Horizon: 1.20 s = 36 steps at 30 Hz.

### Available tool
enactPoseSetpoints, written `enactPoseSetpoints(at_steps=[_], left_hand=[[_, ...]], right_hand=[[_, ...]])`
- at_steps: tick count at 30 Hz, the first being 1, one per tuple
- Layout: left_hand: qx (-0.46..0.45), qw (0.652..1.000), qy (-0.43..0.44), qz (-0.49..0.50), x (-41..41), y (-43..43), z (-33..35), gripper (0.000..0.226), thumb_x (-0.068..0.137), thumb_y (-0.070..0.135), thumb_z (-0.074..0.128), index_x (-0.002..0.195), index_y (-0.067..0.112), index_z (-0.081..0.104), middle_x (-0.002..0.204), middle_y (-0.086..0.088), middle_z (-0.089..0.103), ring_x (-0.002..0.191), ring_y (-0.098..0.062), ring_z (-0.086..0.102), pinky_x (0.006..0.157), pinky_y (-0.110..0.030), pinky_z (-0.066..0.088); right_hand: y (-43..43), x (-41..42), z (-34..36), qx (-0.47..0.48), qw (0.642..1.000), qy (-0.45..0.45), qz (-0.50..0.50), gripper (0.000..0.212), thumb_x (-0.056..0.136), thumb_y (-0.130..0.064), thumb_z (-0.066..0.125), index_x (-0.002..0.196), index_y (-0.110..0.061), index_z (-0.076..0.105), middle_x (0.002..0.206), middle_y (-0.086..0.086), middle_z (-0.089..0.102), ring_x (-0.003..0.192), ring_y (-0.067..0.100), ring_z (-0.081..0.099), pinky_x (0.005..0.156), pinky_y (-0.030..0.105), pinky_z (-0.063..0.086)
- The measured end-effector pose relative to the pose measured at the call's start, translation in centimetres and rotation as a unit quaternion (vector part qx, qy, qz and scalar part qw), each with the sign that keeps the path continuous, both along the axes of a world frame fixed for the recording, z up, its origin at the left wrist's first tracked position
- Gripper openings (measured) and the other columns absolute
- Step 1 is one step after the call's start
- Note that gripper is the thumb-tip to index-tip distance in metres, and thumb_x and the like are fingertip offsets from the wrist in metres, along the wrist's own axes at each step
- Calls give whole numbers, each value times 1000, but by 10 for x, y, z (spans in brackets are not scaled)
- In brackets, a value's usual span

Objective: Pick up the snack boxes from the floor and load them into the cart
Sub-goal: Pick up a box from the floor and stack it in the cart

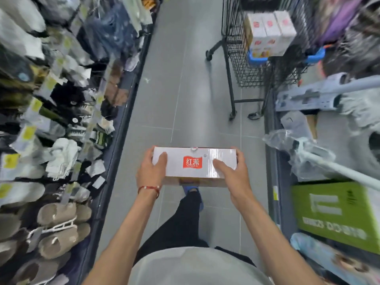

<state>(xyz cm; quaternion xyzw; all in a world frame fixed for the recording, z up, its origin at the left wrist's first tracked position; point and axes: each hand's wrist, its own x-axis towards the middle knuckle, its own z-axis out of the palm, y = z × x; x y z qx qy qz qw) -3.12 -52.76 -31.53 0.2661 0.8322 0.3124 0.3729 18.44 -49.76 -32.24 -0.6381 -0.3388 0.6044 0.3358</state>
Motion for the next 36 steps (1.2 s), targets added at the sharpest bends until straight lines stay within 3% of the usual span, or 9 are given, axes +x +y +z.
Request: enactPoseSetpoints(at_steps=[4,11,16,22,25,28,33,36], left_hand=[[-12,999,-22,-27,-10,94,-4,57,78,62,45,130,41,51,121,5,67,108,-23,65,97,-49,54],[27,996,-10,-87,-18,246,29,48,85,54,44,129,37,52,117,6,66,108,-25,63,98,-47,52],[70,989,13,-128,-22,357,39,39,99,43,43,137,37,45,123,7,64,109,-21,61,101,-44,49],[95,981,46,-166,-23,499,43,38,101,37,44,138,32,45,123,7,63,110,-21,61,100,-39,48],[106,979,36,-170,-20,559,52,40,100,31,48,140,32,46,115,14,60,107,-16,59,96,-31,46],[102,976,25,-189,-18,613,56,43,99,31,52,141,33,45,112,13,63,102,-16,61,91,-29,46],[106,967,27,-229,-21,703,62,47,97,31,54,143,34,43,111,12,63,100,-17,62,89,-30,48],[120,951,22,-285,-25,765,63,45,97,30,56,140,33,44,99,18,62,92,-14,60,75,-22,45]], right_hand=[[77,-6,6,-11,999,-4,-32,56,91,-18,77,137,-31,47,126,-2,66,113,17,66,84,28,55],[205,-25,32,31,993,0,-110,62,91,-14,75,144,-30,47,126,-4,67,111,11,66,81,21,53],[305,-39,44,67,983,11,-173,60,92,-2,72,144,-22,49,124,3,66,79,-13,66,62,8,51],[435,-42,42,80,976,24,-202,61,91,-6,73,145,-25,50,124,2,67,90,-3,68,68,12,53],[491,-41,43,81,972,20,-219,60,90,-11,75,141,-31,52,123,1,69,101,9,68,73,19,55],[546,-40,46,70,966,29,-247,56,89,-11,74,136,-33,55,112,-2,73,90,7,69,68,23,53],[626,-45,56,82,957,10,-278,42,89,-5,72,115,-36,61,86,-25,72,75,-8,66,64,13,51],[666,-55,60,98,941,9,-323,39,91,-2,71,109,-35,61,93,-17,73,78,-7,67,62,11,51]])
